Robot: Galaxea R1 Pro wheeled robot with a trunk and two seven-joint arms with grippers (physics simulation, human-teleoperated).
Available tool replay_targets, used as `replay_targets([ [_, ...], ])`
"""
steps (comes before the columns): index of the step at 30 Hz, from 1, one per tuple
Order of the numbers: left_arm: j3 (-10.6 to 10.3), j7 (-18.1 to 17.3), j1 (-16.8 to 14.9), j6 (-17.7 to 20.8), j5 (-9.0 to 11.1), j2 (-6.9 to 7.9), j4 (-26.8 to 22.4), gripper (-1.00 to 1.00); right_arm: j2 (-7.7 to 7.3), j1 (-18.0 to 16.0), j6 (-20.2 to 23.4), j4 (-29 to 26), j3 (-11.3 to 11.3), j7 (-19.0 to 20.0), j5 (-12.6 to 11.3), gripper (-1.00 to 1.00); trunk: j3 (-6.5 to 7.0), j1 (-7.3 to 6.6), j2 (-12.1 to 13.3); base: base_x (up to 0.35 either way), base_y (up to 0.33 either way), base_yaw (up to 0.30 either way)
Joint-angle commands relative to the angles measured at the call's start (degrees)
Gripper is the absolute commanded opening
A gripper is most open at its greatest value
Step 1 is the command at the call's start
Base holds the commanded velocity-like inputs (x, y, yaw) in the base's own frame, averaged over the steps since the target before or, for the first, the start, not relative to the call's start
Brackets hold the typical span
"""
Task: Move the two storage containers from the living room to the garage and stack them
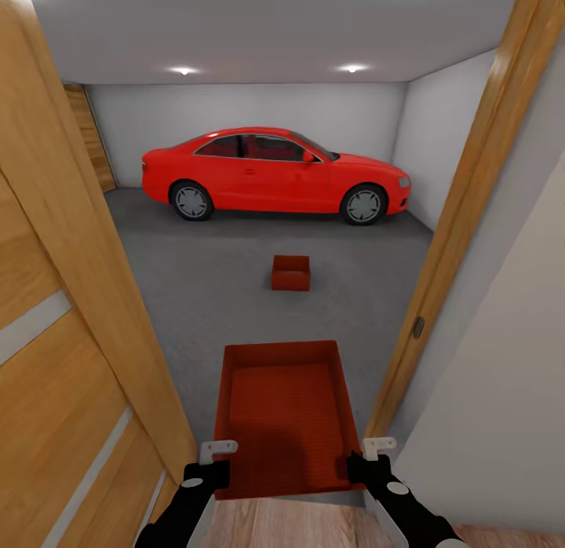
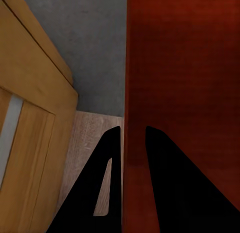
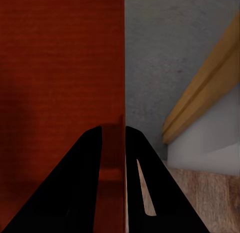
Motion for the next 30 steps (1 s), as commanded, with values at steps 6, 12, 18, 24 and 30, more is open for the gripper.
replay_targets([
  [6,0.2,0.1,-0.1,0.4,-1.2,-0.08,-0.6,-1.0,-0.05,0.0,-0.2,0.2,3.1,0.6,1.3,-1.0,-0.13,0.03,-0.1,0.0,0.0,-0.204],
  [12,0.2,0.1,0.0,0.4,-1.2,-0.08,-0.6,-1.0,-0.06,0.0,-0.2,0.2,3.1,0.6,1.3,-1.0,-0.13,0.03,-0.1,0.0,0.0,-0.035],
  [18,0.2,0.1,0.0,0.4,-1.2,-0.08,-0.6,-1.0,-0.06,0.0,-0.2,0.2,3.2,0.6,1.3,-1.0,-0.13,0.03,-0.1,0.0,0.0,-0.114],
  [24,0.2,0.1,-0.1,0.4,-1.2,-0.08,-0.6,-1.0,-0.06,0.0,-0.2,0.2,3.1,0.6,1.3,-1.0,-0.13,0.03,-0.1,0.0,0.0,-0.019],
  [30,0.2,0.1,-0.1,0.4,-1.2,-0.08,-0.6,-1.0,-0.06,0.0,-0.2,0.2,3.2,0.6,1.3,-1.0,-0.13,0.03,-0.1,0.0,0.107,-0.001],
])
